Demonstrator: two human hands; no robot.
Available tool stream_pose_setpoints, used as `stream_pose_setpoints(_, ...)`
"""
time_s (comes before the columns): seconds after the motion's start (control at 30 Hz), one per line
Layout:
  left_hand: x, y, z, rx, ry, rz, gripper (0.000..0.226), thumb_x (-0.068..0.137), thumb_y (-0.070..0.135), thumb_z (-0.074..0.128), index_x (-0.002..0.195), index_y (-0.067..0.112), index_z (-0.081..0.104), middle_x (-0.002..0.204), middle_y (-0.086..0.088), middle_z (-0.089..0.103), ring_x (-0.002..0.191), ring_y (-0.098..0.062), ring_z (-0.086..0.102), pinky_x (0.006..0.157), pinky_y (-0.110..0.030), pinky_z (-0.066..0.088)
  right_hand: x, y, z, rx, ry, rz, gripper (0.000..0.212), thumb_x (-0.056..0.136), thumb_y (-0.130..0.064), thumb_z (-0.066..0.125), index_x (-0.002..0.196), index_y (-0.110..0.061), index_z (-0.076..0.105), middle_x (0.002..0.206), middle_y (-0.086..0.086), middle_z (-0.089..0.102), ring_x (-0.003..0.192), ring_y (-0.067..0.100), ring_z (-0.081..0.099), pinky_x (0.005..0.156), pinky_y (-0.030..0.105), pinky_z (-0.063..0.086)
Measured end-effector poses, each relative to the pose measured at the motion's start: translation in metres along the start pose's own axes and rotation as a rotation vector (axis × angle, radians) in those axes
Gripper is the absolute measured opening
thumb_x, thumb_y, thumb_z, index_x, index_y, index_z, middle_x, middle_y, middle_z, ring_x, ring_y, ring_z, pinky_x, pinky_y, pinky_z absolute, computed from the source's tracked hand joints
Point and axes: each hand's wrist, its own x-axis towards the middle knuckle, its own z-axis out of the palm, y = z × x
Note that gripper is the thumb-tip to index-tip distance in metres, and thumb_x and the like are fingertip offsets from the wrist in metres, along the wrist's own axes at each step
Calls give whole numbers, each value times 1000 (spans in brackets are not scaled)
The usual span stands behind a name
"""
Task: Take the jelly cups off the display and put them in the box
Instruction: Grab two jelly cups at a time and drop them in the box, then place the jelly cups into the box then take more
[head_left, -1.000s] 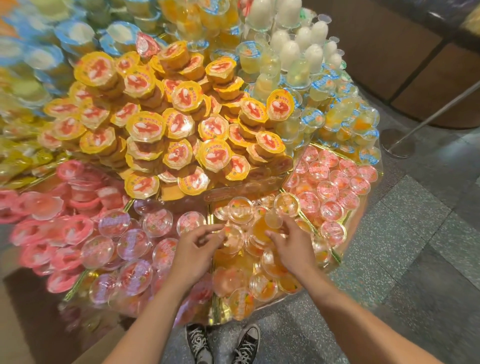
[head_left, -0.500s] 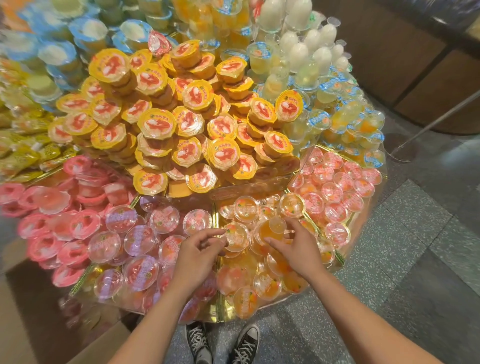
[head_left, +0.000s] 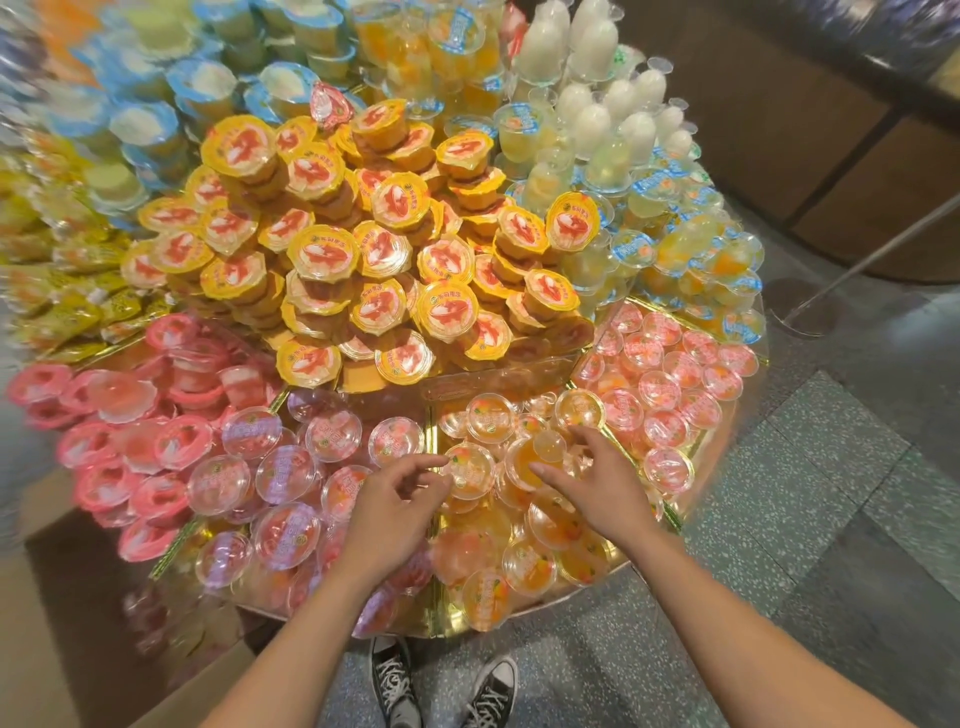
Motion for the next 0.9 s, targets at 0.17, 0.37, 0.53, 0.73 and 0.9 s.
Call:
stream_pose_setpoints(0.17, -12, 5, -11, 478, -48, 151, 60, 94, 64, 48, 146, 34, 45, 153, 7, 42, 143, -16, 34, 116, -39, 28, -19, -23, -21, -307, 26, -248, 92, 85, -75, 51, 157, -23, 27, 164, 1, 24, 152, 21, 17, 122, 39, 17)
stream_pose_setpoints(0.37, -33, 22, -36, 814, -50, 178, 115, 62, 96, -14, 158, 38, 8, 168, 1, -8, 152, -22, -18, 124, -47, -7, -45, -62, -35, -603, -137, -351, 103, 76, -89, 20, 160, -30, 6, 169, 0, -7, 154, 25, -13, 124, 48, 2)
stream_pose_setpoints(0.53, -65, 24, -67, 910, -26, 145, 98, 75, 88, 2, 158, 36, -4, 166, 0, -17, 147, -19, -30, 120, -49, -13, -75, -92, -26, -633, -156, -456, 121, 61, -99, -5, 160, -30, 6, 169, 2, -6, 155, 28, -12, 124, 54, 5)
stream_pose_setpoints(0.73, -111, 7, -122, 939, 8, 84, 93, 78, 88, 8, 157, 40, -6, 165, 0, -19, 150, -24, -25, 120, -51, -13, -110, -135, 14, -595, -215, -544, 109, 71, -95, 8, 160, -32, 10, 169, 0, 3, 155, 26, -6, 124, 54, 11)
stream_pose_setpoints(0.9, -153, -30, -178, 935, 37, 46, 97, 76, 89, 11, 157, 39, -9, 166, 5, -13, 153, -25, -15, 122, -53, -6, -143, -170, 67, -641, -268, -638, 107, 74, -92, 11, 160, -29, 12, 169, 1, 7, 155, 27, 0, 123, 54, 15)
